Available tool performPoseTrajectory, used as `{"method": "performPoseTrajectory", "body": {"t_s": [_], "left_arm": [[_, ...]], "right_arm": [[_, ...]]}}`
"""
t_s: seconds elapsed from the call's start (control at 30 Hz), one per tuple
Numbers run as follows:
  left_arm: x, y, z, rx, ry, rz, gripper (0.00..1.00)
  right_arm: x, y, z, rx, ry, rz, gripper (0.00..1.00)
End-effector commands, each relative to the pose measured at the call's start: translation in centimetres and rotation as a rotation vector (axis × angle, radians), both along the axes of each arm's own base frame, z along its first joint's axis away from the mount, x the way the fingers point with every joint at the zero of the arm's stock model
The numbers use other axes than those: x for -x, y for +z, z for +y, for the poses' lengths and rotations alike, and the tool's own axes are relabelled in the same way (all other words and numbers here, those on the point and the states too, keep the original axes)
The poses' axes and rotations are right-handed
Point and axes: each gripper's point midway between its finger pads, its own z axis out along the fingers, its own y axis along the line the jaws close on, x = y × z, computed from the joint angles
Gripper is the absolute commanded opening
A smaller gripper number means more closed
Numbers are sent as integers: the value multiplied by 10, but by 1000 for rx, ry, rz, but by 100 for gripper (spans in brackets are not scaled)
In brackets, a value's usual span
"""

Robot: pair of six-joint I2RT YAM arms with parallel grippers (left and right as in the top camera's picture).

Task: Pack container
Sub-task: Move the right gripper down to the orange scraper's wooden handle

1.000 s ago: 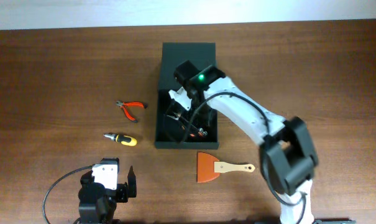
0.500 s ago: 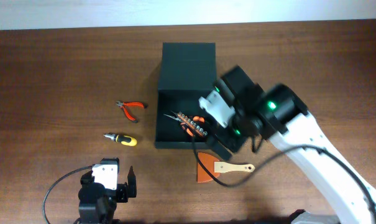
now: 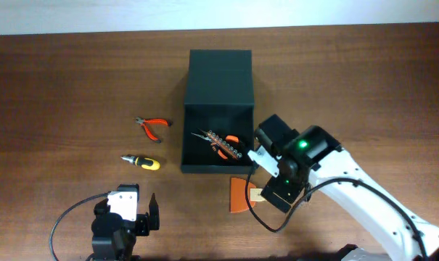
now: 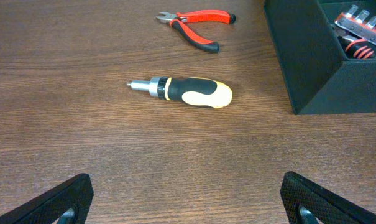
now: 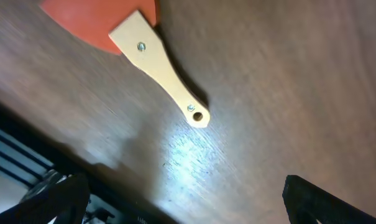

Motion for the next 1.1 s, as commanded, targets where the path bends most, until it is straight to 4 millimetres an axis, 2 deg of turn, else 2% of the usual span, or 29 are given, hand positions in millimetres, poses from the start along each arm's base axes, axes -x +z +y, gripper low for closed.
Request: {"method": "performPoseTrajectory", "body": {"t_s": [0.0, 0.13, 0.27, 0.37, 0.67, 1.07], "left_arm": [[0, -2, 2, -17, 3, 0, 99], [0, -2, 2, -17, 3, 0, 99], [0, -2, 2, -17, 3, 0, 99], [0, -2, 2, -17, 3, 0, 99], [0, -2, 2, -17, 3, 1, 99], [0, -2, 2, -17, 3, 1, 99]], "right_arm": [[5, -18, -3, 19, 9, 38, 99], [7, -34, 11, -46, -14, 71, 99], [-5, -42, 27, -115, -70, 33, 99], [-8, -48, 34, -143, -84, 36, 99], [7, -83, 25, -76, -133, 128, 99], [16, -113, 18, -41, -137, 172, 100]]}}
